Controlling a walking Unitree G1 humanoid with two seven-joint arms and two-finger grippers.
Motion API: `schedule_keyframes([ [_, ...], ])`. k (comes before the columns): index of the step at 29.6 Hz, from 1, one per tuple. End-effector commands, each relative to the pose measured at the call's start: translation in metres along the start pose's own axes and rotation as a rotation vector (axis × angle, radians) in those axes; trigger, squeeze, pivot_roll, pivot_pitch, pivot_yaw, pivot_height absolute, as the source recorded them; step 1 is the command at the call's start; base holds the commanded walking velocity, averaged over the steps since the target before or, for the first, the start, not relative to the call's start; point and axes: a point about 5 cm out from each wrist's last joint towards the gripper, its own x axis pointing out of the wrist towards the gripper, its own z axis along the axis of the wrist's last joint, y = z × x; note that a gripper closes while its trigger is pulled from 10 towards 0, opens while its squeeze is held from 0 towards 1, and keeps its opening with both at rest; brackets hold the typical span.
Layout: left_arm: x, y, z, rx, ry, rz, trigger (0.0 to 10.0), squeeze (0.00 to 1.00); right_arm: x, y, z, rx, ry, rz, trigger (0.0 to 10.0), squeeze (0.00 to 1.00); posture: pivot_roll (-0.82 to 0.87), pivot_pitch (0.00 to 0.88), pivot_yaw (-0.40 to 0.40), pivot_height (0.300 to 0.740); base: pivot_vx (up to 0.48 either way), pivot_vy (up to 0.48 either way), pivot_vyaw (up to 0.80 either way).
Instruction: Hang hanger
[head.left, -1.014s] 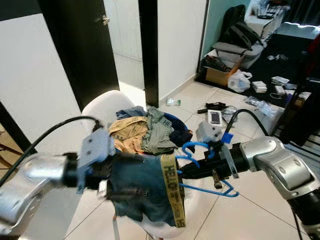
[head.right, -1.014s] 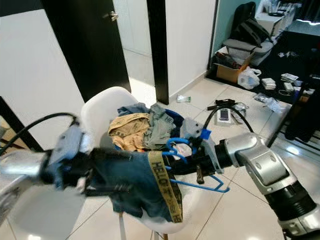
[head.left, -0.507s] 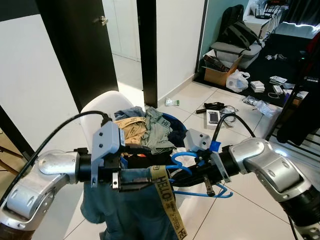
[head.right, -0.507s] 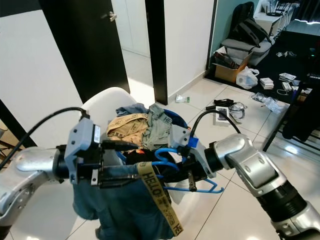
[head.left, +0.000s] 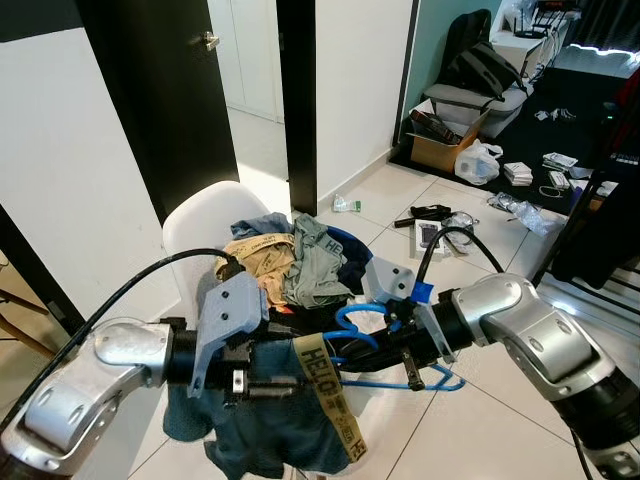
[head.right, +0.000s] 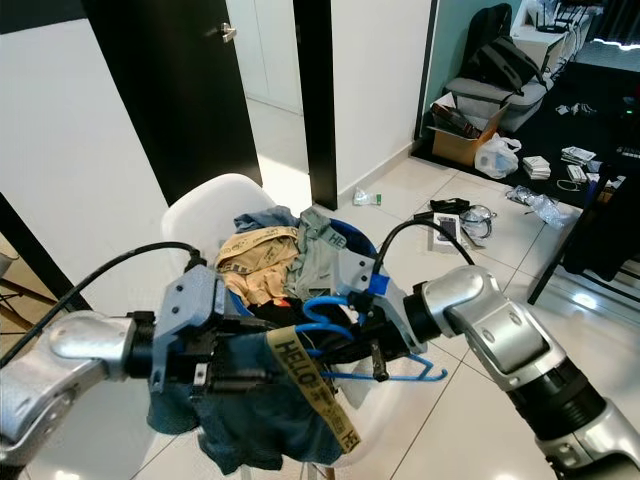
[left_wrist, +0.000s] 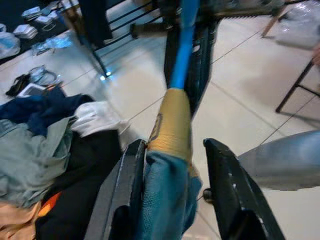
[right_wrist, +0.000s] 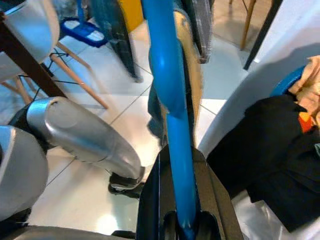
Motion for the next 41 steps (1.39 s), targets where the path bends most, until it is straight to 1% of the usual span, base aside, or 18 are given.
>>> schedule_keyframes([
  [1,0.003,-0.004,-0.017,-0.057,0.066,0.000,0.0,0.00,-0.005,-0.001,0.014,-0.045,-0.048,-0.009,10.0,0.00,-0.06,0.000,0.031,0.740,0.000,0.000,0.00],
  [7,0.005,-0.001,-0.022,-0.041,0.109,0.034,0.0,0.00,-0.005,-0.001,0.016,-0.047,-0.062,-0.015,10.0,0.00,-0.05,0.000,0.030,0.740,0.000,0.000,0.00],
  [10,0.006,-0.001,-0.022,-0.040,0.110,0.043,0.0,0.00,-0.004,-0.002,0.016,-0.049,-0.067,-0.016,10.0,0.00,-0.05,0.000,0.030,0.740,0.000,0.000,0.00],
  [13,0.009,0.003,-0.022,-0.033,0.100,0.081,0.0,0.00,-0.003,-0.002,0.019,-0.052,-0.089,-0.020,10.0,0.00,-0.05,0.000,0.029,0.740,0.000,0.000,0.00],
  [20,0.009,0.006,-0.020,-0.032,0.083,0.097,0.0,0.00,-0.004,-0.005,0.019,-0.050,-0.105,-0.049,10.0,0.00,-0.05,0.000,0.029,0.740,0.000,0.000,0.00],
  [21,0.009,0.010,-0.017,-0.030,0.054,0.118,0.0,0.00,-0.009,-0.010,0.017,-0.026,-0.133,-0.102,10.0,1.00,-0.05,0.000,0.030,0.740,0.000,0.000,0.00],
  [24,0.007,0.012,-0.014,-0.028,0.030,0.129,0.0,0.00,-0.014,-0.013,0.015,-0.010,-0.149,-0.136,10.0,1.00,-0.05,0.000,0.030,0.740,0.000,0.000,0.00],
  [25,0.005,0.014,-0.013,-0.022,0.023,0.134,0.0,0.00,-0.019,-0.012,0.012,-0.001,-0.151,-0.145,10.0,1.00,-0.05,0.000,0.032,0.740,0.000,0.000,0.00],
  [29,0.000,0.019,-0.009,-0.006,0.005,0.146,0.0,0.00,-0.033,-0.009,0.002,0.018,-0.139,-0.152,10.0,1.00,-0.05,0.000,0.034,0.740,0.000,0.000,0.00],
  [30,-0.002,0.020,-0.008,0.002,0.005,0.149,0.0,0.00,-0.039,-0.007,-0.004,0.033,-0.130,-0.157,10.0,1.00,-0.05,0.000,0.034,0.740,0.000,0.000,0.00],
  [31,-0.002,0.020,-0.008,0.002,0.005,0.149,0.0,0.00,-0.039,-0.007,-0.004,0.033,-0.130,-0.157,10.0,1.00,-0.05,0.000,0.034,0.740,0.000,0.000,0.00],
  [32,-0.004,0.021,-0.007,0.009,0.006,0.149,0.0,0.00,-0.045,-0.005,-0.009,0.050,-0.120,-0.161,10.0,1.00,-0.05,0.000,0.033,0.740,0.000,0.000,0.00],
  [33,-0.004,0.021,-0.007,0.009,0.006,0.149,0.0,0.00,-0.045,-0.005,-0.009,0.050,-0.120,-0.161,10.0,1.00,-0.05,0.000,0.033,0.740,0.000,0.000,0.00],
  [35,-0.012,0.023,-0.008,0.027,0.016,0.157,0.0,0.00,-0.063,0.002,-0.026,0.112,-0.093,-0.193,10.0,1.00,-0.05,0.000,0.033,0.740,0.000,0.000,0.00],
  [36,-0.016,0.025,-0.009,0.034,0.026,0.163,0.0,0.00,-0.074,0.004,-0.033,0.143,-0.103,-0.227,10.0,1.00,-0.05,0.000,0.033,0.740,0.000,0.000,0.00],
  [38,-0.016,0.025,-0.009,0.034,0.026,0.163,0.0,0.00,-0.074,0.004,-0.033,0.143,-0.103,-0.227,10.0,1.00,-0.05,0.000,0.033,0.740,0.000,0.000,0.00],
  [40,-0.026,0.028,-0.012,0.044,0.039,0.182,0.0,0.00,-0.086,0.008,-0.040,0.177,-0.121,-0.276,10.0,1.00,-0.06,0.000,0.035,0.740,0.000,0.000,0.00],
  [41,-0.026,0.028,-0.012,0.044,0.039,0.182,0.0,0.00,-0.086,0.008,-0.040,0.177,-0.121,-0.276,10.0,1.00,-0.06,0.000,0.035,0.740,0.000,0.000,0.00],
])
